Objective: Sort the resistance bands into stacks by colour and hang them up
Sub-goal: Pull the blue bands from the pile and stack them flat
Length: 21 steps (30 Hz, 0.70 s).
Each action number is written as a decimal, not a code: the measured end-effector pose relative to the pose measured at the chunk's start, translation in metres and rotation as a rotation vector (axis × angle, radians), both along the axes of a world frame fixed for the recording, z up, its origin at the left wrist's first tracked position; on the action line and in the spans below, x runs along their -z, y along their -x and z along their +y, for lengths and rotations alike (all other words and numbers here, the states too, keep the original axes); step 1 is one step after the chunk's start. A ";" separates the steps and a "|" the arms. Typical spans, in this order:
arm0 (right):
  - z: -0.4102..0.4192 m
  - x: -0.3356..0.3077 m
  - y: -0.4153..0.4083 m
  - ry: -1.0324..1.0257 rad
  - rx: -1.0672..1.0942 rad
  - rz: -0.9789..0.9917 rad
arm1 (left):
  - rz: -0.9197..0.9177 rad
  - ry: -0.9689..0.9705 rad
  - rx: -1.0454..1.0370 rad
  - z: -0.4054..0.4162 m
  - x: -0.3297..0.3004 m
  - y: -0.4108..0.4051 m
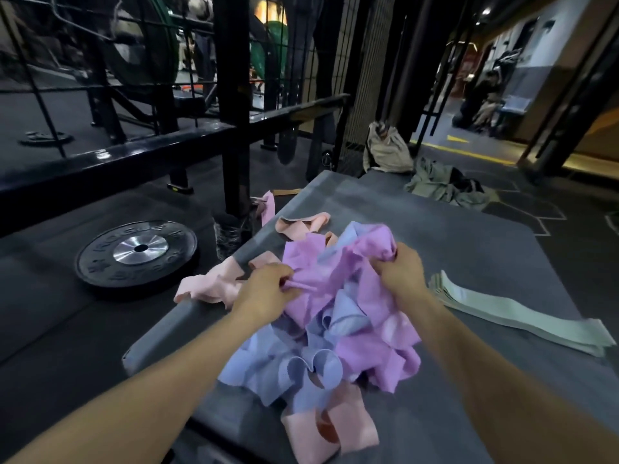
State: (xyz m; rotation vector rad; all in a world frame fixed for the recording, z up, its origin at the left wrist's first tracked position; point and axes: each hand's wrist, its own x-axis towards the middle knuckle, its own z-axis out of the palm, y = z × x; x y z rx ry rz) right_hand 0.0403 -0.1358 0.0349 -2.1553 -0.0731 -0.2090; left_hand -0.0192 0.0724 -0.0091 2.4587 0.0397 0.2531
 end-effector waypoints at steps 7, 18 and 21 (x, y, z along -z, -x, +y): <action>0.027 -0.006 0.006 0.355 -0.223 -0.056 | -0.046 0.066 -0.188 0.022 0.000 0.018; 0.019 0.015 0.103 0.533 -0.496 0.052 | 0.168 -0.411 0.249 -0.013 0.017 0.088; 0.012 0.010 0.115 0.481 -0.494 0.084 | 0.057 -0.249 0.068 -0.013 0.010 0.089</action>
